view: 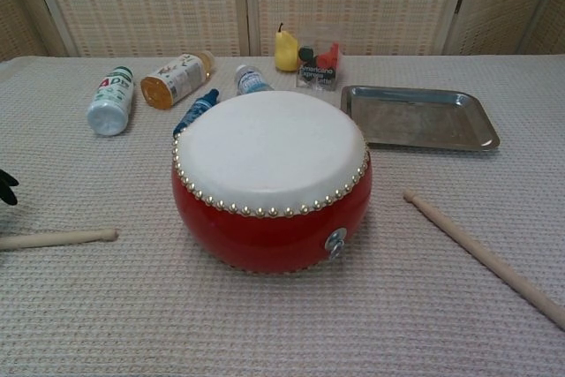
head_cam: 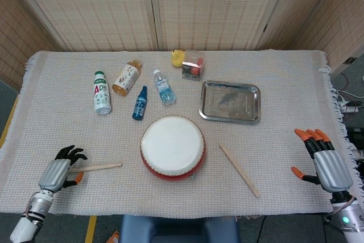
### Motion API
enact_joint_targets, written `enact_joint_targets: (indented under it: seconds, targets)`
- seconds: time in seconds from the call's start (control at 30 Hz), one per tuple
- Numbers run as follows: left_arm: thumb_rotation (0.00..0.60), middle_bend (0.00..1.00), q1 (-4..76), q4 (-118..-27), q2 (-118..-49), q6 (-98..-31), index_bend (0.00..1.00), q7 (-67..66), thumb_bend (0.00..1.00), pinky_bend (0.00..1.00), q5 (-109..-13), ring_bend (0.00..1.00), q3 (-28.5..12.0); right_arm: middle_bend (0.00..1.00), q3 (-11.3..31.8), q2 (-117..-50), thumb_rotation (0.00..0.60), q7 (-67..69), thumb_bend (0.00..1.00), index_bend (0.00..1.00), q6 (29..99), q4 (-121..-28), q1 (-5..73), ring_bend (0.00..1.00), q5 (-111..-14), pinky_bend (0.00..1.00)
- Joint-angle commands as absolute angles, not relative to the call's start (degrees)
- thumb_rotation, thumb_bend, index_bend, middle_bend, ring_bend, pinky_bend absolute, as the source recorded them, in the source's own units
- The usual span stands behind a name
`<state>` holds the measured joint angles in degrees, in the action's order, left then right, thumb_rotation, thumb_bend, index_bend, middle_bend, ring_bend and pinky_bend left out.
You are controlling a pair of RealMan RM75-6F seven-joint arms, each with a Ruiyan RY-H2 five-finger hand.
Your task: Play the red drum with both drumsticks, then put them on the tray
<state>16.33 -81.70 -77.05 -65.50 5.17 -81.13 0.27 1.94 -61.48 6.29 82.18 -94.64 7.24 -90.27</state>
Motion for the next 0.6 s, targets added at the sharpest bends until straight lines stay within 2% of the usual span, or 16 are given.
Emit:
enact_joint_targets:
  seconds: [0.03,0.33,0.6]
  targets:
    - [0.6,0.15,17.2,-83.0,-80.8,-64.6,0.34,-3.0,0.42,0.05,-79.1,0.0,-0.3,0.14,1.9,-61.4,0.6,6.5,0.11,0.11,82.2,-94.6,7.2,0.01,-90.1,0.06]
    - [0.6,0.15,17.0,-82.9,-85.8,-65.3,0.36,-11.2,0.4,0.05,-73.8,0.01,-1.9,0.14,1.9,-61.5,0.6,7.0,0.11,0.11,82.3,-94.1,7.0,0.01,-89.7,0.06]
    - [0.6,0.18,17.3,-81.3,-89.3,-66.6,0.41,-13.2,0.4,0.06,-72.9,0.03,-3.1,0.14,1.8,-61.5,0.6,7.4,0.11,0.11,82.2,-93.8,7.0,0.01,-89.6,0.06]
